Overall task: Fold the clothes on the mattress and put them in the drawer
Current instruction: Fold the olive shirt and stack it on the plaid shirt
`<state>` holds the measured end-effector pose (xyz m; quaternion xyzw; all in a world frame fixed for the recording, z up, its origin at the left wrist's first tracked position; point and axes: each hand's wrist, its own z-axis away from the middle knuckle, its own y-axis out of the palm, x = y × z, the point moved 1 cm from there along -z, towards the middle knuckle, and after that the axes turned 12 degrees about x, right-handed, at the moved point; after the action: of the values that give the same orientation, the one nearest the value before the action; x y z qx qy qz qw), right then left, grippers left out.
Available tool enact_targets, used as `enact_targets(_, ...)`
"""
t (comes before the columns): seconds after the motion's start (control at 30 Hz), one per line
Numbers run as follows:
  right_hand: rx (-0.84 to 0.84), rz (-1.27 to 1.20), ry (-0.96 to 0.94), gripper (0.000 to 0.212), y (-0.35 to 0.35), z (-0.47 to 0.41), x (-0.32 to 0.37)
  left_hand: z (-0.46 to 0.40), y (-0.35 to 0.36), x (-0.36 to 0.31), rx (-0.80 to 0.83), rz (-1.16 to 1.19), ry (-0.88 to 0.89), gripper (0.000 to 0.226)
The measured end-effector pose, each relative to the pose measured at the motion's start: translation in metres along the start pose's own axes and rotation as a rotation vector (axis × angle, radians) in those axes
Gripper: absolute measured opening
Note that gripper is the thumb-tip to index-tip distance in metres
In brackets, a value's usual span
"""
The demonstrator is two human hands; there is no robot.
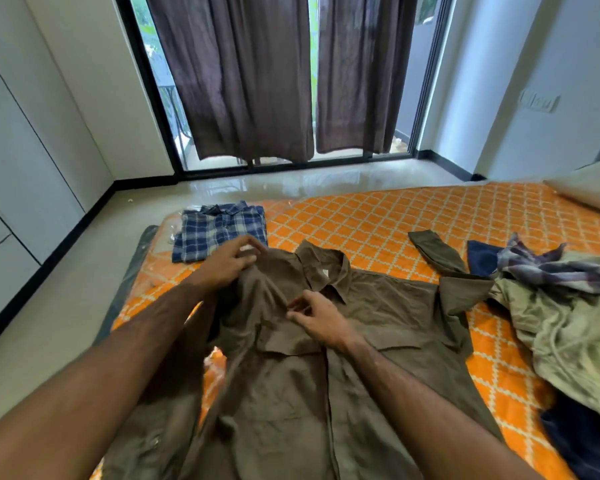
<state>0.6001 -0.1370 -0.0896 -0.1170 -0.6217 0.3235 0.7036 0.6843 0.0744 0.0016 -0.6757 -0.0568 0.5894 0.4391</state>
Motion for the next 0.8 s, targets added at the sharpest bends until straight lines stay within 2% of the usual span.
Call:
enact_targets(0.1,0.048,-0.133,-0.023,0.073,0.018,0.024,0.049,0.006,-0.009,-0.053,-0.105,0.168,0.078,0.028)
enact_targets(0.17,-0.055,-0.183,-0.029,0.094,0.026,0.039,0.082,0.010,-0.019,-0.086,-0.129,0.223,0.135,0.034)
enact_targets(0.2,-0.135,-0.229,-0.037,0.097,0.027,0.046,0.097,0.012,-0.022,-0.099,-0.129,0.224,0.162,0.035)
enact_targets(0.27,-0.316,-0.268,-0.088,0.091,0.017,0.064,0.128,0.023,-0.033,-0.134,-0.156,0.182,0.220,0.032)
enact_targets(0.37,-0.509,-0.014,-0.095,0.076,-0.007,0.084,0.153,0.040,-0.056,-0.176,-0.285,0.212,0.290,0.029)
enact_targets(0.43,-0.585,0.158,-0.104,0.066,-0.029,0.097,0.158,0.052,-0.079,-0.200,-0.443,0.254,0.291,0.029)
enact_targets(0.53,-0.622,0.230,-0.127,0.045,-0.068,0.119,0.157,0.076,-0.118,-0.229,-0.639,0.345,0.264,0.029)
enact_targets(0.6,-0.674,0.319,-0.124,0.038,-0.099,0.130,0.156,0.089,-0.139,-0.246,-0.685,0.314,0.291,0.029)
enact_targets(0.7,-0.822,0.655,-0.111,0.039,-0.151,0.148,0.162,0.110,-0.154,-0.272,-0.709,0.262,0.356,0.032)
enact_targets(0.8,-0.876,0.712,-0.263,0.031,-0.189,0.171,0.172,0.125,-0.161,-0.299,-0.674,0.259,0.399,0.035)
